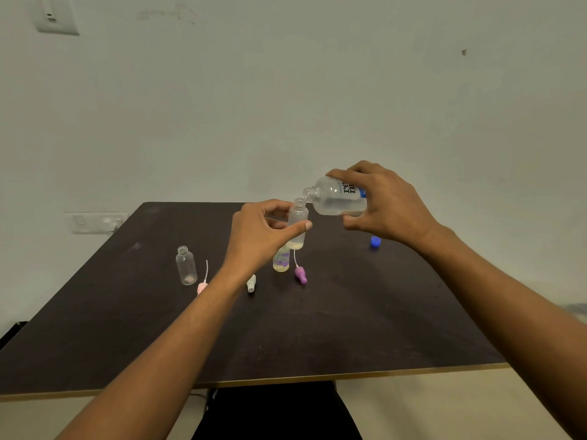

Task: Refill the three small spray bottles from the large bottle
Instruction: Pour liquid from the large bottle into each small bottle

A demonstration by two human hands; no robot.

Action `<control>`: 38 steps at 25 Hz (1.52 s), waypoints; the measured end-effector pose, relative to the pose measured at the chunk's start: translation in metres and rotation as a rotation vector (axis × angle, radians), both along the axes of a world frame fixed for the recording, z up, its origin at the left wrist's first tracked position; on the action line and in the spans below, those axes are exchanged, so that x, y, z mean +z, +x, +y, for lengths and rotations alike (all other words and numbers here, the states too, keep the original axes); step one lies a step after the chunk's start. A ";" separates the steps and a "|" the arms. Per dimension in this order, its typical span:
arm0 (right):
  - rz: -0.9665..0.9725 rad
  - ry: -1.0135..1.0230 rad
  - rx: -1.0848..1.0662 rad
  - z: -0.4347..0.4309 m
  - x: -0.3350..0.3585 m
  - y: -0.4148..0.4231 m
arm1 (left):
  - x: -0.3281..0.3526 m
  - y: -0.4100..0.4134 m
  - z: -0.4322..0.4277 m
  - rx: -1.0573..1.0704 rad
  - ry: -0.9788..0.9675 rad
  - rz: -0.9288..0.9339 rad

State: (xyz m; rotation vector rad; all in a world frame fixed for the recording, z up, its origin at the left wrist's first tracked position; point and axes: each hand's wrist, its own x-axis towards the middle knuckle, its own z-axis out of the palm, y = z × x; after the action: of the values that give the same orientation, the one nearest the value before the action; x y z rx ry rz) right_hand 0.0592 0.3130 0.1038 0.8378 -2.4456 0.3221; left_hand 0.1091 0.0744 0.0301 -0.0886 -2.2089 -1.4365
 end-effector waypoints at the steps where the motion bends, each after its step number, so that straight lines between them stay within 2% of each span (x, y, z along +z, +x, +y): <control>1: -0.029 -0.020 -0.001 -0.001 -0.001 0.000 | 0.000 0.000 0.000 -0.004 0.005 0.000; 9: -0.157 -0.159 0.026 -0.001 -0.018 0.003 | 0.001 0.000 -0.002 -0.021 0.017 0.019; 14: -0.253 -0.375 0.094 0.001 -0.023 0.002 | 0.001 0.000 -0.006 -0.014 0.013 0.021; 18: -0.419 -0.594 0.071 0.007 -0.027 0.003 | -0.001 0.001 -0.011 0.006 0.011 0.011; 23: -0.497 -0.747 0.090 0.013 -0.032 0.010 | -0.003 0.001 -0.017 0.024 0.012 0.002; 31: -0.496 -0.787 0.088 0.021 -0.036 0.011 | -0.011 0.002 -0.026 0.039 0.007 -0.001; 38: -0.486 -0.812 0.109 0.026 -0.048 0.006 | -0.040 -0.004 -0.060 0.180 -0.015 -0.071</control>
State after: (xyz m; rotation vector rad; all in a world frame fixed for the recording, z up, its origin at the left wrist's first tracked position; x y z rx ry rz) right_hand 0.0655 0.3389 0.0560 0.5539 -2.3232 1.5798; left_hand 0.1055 0.0142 -0.0099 0.1553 -2.2215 -1.3437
